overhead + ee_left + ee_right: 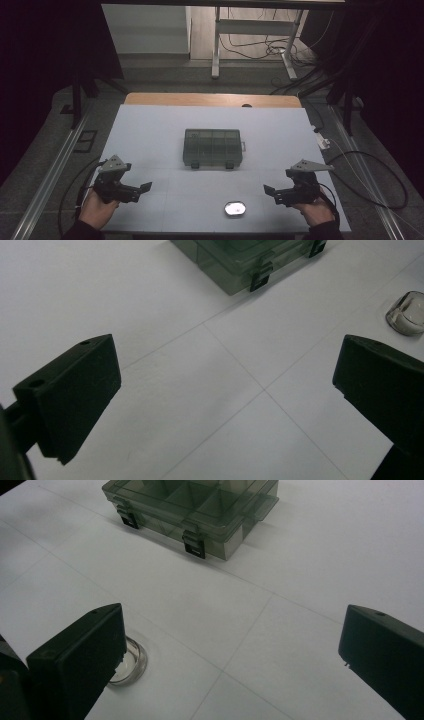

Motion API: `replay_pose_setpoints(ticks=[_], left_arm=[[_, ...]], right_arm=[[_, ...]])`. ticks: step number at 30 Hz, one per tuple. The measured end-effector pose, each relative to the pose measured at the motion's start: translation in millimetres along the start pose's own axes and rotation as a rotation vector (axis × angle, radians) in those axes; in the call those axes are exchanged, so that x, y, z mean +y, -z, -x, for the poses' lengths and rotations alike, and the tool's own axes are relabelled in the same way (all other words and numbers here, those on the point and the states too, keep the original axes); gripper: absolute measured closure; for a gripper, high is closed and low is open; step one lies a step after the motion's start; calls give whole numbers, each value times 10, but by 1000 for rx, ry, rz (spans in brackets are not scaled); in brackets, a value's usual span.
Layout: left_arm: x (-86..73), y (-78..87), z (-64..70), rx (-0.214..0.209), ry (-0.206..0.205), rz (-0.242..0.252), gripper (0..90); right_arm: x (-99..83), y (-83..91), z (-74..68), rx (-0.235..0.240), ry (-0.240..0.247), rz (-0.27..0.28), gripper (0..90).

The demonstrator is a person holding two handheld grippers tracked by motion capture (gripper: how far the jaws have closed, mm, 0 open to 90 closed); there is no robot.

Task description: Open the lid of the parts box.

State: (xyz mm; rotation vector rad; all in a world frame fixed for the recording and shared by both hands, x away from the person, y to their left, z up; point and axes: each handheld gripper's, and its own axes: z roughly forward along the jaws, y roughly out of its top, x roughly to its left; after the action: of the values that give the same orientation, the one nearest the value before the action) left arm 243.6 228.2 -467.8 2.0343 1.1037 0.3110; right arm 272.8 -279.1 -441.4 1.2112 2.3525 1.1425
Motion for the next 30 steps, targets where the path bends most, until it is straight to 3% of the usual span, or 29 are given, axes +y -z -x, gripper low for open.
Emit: replay_pose_setpoints(ticks=[6, 16, 30], left_arm=[[86, -116, -11, -5, -15, 7, 0], [232, -352, -75, -43, 13, 12, 0], [449, -632, -109, -70, -49, -29, 0]], right_arm=[[80, -109, -2, 6, 6, -4, 0], [254, -344, -25, 12, 34, -27, 0], [462, -714, 22, 12, 15, -88, 0]])
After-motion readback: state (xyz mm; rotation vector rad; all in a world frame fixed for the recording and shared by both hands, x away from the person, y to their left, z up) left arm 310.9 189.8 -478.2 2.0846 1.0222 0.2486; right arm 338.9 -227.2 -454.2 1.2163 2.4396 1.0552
